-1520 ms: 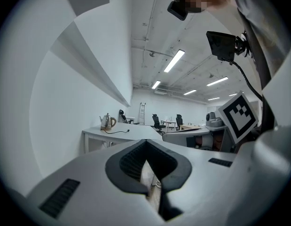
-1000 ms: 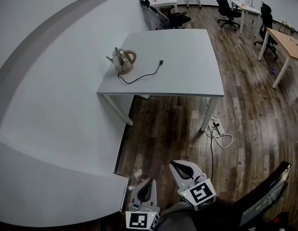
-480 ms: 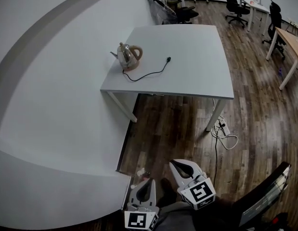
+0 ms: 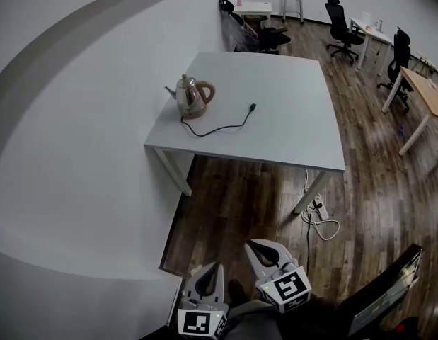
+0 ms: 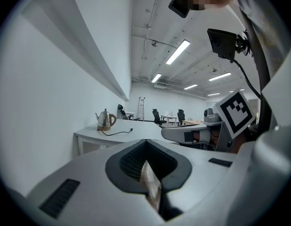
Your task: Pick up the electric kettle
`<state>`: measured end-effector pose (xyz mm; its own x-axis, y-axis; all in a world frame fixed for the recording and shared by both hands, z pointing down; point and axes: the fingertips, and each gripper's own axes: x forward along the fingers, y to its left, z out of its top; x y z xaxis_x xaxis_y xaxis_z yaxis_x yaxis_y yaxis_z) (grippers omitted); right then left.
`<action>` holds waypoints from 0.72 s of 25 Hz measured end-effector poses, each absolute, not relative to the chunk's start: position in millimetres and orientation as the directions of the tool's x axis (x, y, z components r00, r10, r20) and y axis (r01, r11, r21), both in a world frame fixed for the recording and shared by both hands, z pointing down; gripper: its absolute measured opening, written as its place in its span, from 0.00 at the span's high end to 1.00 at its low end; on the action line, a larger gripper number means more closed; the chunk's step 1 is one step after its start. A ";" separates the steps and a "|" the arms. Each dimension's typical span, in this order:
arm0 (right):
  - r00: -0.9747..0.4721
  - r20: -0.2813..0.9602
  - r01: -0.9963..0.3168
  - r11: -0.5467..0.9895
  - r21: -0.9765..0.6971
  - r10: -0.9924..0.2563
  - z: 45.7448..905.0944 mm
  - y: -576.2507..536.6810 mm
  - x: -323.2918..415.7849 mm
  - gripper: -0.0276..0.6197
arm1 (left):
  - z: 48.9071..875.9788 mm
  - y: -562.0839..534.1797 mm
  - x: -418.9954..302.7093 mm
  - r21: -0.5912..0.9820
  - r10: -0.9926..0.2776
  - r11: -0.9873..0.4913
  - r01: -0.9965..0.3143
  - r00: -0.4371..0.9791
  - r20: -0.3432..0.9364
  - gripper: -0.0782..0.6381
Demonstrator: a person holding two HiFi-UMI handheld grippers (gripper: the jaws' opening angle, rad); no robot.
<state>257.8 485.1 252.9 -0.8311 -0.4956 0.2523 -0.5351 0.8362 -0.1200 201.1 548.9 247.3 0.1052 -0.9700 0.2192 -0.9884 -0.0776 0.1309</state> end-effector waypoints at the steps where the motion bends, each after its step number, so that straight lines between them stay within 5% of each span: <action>1: -0.830 0.255 -0.535 0.837 -0.117 -0.496 253.0 481.9 251.3 0.96 | 247.6 545.3 195.3 0.134 -0.971 -0.077 -0.988 0.105 0.216 0.89; 18: -0.830 0.267 -0.527 0.845 -0.090 -0.489 243.5 452.4 175.5 0.96 | 247.6 510.1 128.6 0.164 -0.974 -0.092 -0.982 0.123 0.191 0.89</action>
<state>175.5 452.4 243.5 -0.8302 -0.4892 0.2671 -0.5270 0.8451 -0.0902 128.6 510.1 247.6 0.1228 -0.9739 0.1908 -0.9823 -0.0918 0.1635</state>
